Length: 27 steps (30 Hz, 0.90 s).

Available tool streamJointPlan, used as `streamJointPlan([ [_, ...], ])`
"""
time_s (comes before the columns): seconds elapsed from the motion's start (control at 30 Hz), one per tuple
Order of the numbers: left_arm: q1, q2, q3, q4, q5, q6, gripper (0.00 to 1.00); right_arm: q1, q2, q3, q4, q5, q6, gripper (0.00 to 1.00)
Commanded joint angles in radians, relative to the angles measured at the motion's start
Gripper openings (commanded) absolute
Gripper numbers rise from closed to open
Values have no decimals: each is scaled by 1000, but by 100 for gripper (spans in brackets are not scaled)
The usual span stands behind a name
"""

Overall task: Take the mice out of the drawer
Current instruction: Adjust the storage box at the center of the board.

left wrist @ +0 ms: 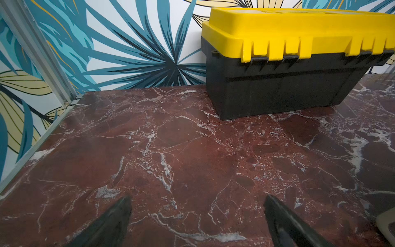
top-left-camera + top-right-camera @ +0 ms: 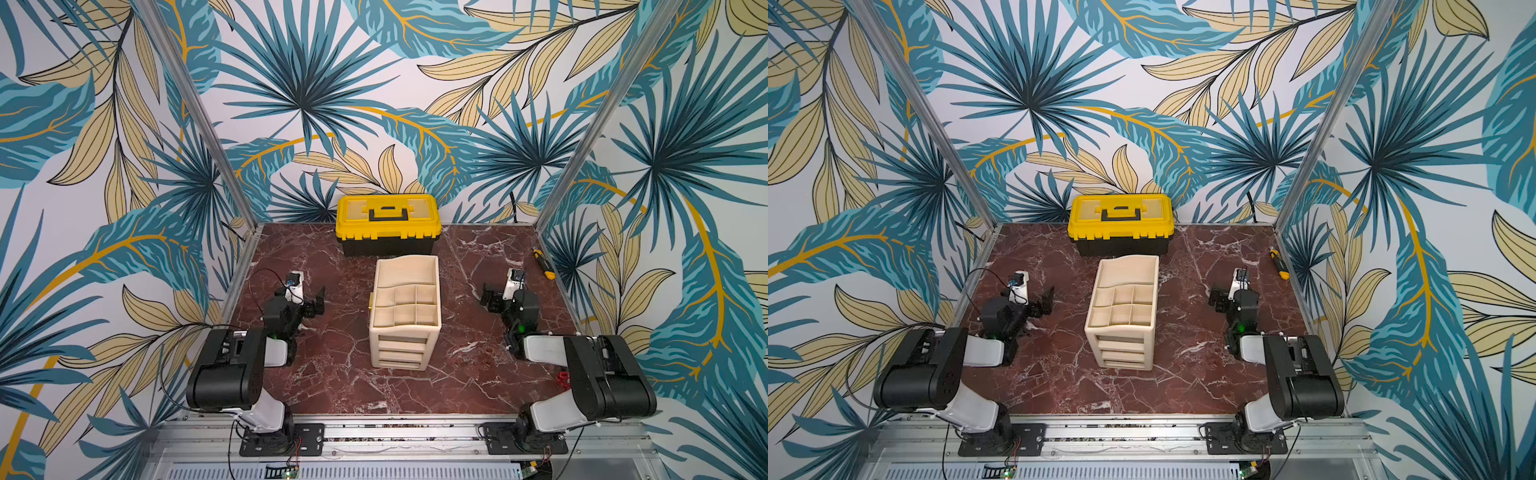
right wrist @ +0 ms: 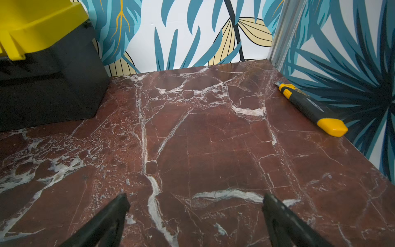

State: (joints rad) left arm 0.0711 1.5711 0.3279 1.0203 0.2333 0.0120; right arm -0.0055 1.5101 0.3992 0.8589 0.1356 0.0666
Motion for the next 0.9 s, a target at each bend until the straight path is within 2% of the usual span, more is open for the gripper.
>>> streamJointPlan([
  [0.0, 2, -4, 16, 1, 15, 12, 100, 6, -8, 3, -1, -7, -12, 99],
  [0.77, 14, -6, 19, -6, 56, 9, 100, 19, -6, 11, -13, 14, -24, 99],
  [0.87, 2, -59, 11, -39, 56, 27, 100, 19, -23, 16, -34, -28, -40, 99],
])
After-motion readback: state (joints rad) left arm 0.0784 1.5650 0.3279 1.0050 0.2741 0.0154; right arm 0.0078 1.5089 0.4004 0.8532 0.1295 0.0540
